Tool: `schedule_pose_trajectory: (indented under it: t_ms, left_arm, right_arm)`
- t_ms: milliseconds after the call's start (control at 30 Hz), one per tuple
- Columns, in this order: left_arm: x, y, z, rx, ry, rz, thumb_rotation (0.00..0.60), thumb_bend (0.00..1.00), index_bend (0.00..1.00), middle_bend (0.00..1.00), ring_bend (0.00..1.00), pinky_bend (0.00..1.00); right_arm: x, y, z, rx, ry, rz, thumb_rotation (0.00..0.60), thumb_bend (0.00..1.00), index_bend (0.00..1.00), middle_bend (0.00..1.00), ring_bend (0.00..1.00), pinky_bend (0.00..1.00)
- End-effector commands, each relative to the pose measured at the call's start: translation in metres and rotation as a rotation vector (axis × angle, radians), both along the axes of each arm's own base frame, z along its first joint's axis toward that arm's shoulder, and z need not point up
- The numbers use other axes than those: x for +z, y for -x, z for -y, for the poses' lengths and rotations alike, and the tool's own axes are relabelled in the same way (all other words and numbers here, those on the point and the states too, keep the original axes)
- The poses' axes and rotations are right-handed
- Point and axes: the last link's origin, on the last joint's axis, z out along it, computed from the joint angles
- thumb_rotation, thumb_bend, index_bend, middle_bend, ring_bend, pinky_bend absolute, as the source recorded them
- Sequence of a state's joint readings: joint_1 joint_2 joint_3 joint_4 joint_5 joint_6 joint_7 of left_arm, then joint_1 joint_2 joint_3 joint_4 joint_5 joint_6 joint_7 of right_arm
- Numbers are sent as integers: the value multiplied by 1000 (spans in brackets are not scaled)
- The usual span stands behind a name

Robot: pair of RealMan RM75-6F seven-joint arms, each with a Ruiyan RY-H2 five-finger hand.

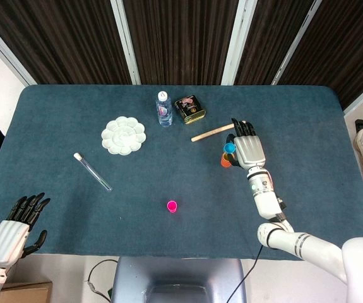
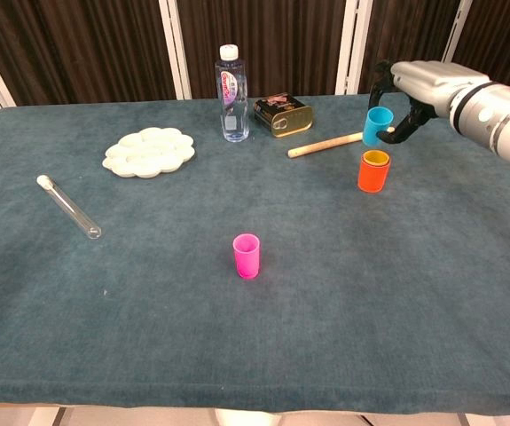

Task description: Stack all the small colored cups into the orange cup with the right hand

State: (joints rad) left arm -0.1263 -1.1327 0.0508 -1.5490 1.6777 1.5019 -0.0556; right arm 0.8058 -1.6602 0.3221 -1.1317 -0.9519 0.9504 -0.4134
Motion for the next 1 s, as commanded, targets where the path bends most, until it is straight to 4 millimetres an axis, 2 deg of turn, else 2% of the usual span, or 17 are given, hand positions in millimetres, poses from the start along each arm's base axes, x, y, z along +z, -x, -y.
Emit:
schedule_pose_trajectory:
  t_ms: [33, 300, 467, 567, 600, 633, 700, 833, 1000]
  left_arm:
    - [0, 0, 0, 1, -1, 1, 600, 454, 0, 0, 0, 61]
    - [0, 0, 0, 1, 2, 1, 600, 454, 0, 0, 0, 62]
    - [0, 1, 0, 3, -2, -1, 600, 455, 0, 0, 0, 62]
    - [0, 1, -1, 5, 1, 0, 600, 455, 0, 0, 0, 62]
    - [0, 1, -1, 5, 1, -1, 600, 455, 0, 0, 0, 61]
    - [-1, 1, -1, 5, 2, -1, 600, 455, 0, 0, 0, 61]
    - [-1, 1, -1, 5, 2, -1, 600, 454, 0, 0, 0, 61]
    - [-1, 1, -2, 7, 3, -1, 600, 455, 0, 0, 0, 61]
    - [-4, 0, -3, 6, 10, -5, 600, 455, 0, 0, 0, 61]
  right_arm:
    - [-6, 1, -1, 2, -12, -14, 600, 473, 593, 30, 0, 23]
    - [-12, 7, -2, -14, -23, -31, 600, 473, 576, 30, 0, 23]
    - [-13, 12, -3, -23, -26, -57, 600, 473, 524, 30, 0, 23]
    - [-14, 16, -7, -33, -56, -68, 600, 472, 353, 20, 0, 16]
    - [-14, 16, -8, -31, -69, -67, 600, 472, 225, 9, 0, 8]
    - [-13, 14, -10, -23, -79, -57, 600, 472, 138, 1, 0, 1]
    - [-11, 8, -17, 6, -96, -34, 600, 473, 59, 0, 0, 0]
    - [-14, -11, -42, 99, -171, 24, 600, 472, 58, 0, 0, 0]
    - [-38, -40, -80, 233, -331, 38, 600, 469, 145, 0, 0, 0]
